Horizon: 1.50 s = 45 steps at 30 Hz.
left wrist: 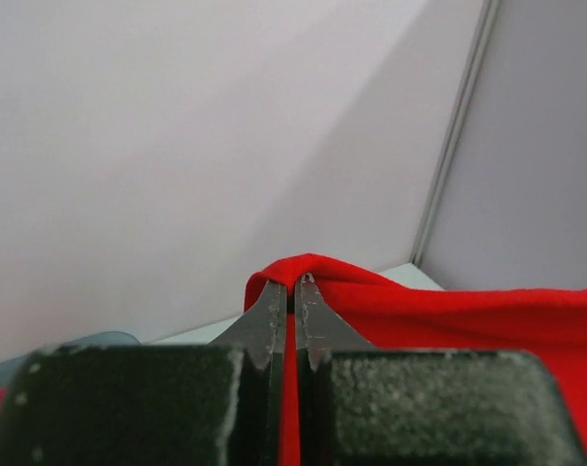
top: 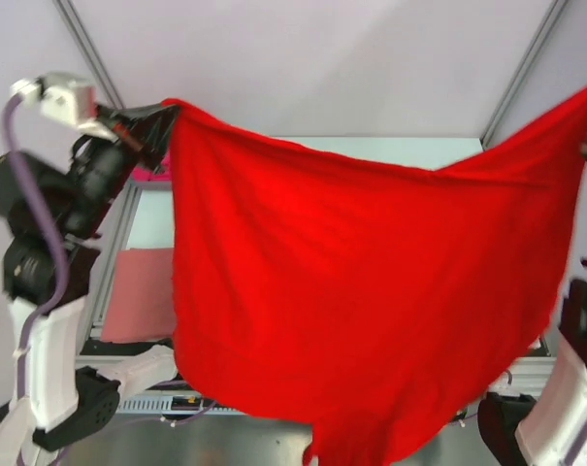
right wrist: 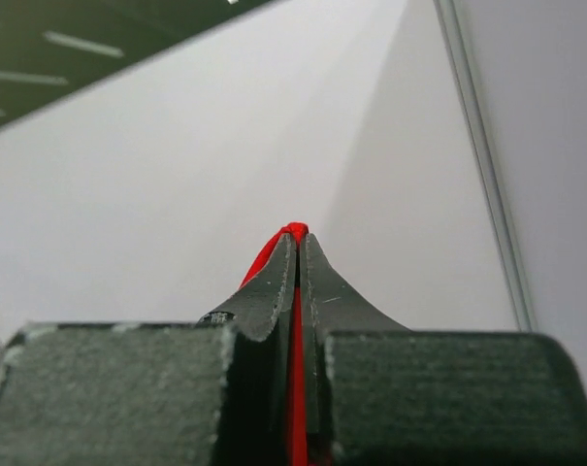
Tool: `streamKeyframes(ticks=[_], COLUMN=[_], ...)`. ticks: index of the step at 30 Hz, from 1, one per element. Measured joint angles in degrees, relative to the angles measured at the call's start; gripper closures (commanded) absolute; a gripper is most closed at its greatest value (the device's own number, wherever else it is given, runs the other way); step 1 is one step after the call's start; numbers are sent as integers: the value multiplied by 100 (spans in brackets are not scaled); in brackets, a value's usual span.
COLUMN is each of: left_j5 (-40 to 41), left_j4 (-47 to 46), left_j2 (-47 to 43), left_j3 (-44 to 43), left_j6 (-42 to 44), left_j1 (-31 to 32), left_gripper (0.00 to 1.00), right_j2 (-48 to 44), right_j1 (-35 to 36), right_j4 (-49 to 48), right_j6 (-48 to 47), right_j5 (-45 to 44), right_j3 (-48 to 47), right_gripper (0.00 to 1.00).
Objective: Fold and stack the t-shirts
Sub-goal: Flatten the tshirt out
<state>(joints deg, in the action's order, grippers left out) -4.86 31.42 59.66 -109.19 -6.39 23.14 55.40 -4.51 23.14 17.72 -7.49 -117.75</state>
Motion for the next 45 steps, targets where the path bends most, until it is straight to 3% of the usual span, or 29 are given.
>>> streamKeyframes(ticks=[10,16,21,36,45], left_j5=[485,632,697,708,710], left_j4=[-610,-629,-625,-444,-374], left_j2=[1309,1572,1213,-1377,-1200], left_j3=[-9,-166,-46,671,632], left_j6=[352,452,494,466,450], left_j1=[0,-2,-2,15,114], left_gripper=[100,100,100,100,100], right_j2=[1014,1152,833,-664,-540], right_j1=[7,7,7,7,9], right_j4=[-940,-1108,-997,168,295], right_j6=[-299,-334,-286,24,133], right_j5=[0,2,2,35,142], right_j3=[710,693,621,-649,-634], right_gripper=[100,100,100,100,100])
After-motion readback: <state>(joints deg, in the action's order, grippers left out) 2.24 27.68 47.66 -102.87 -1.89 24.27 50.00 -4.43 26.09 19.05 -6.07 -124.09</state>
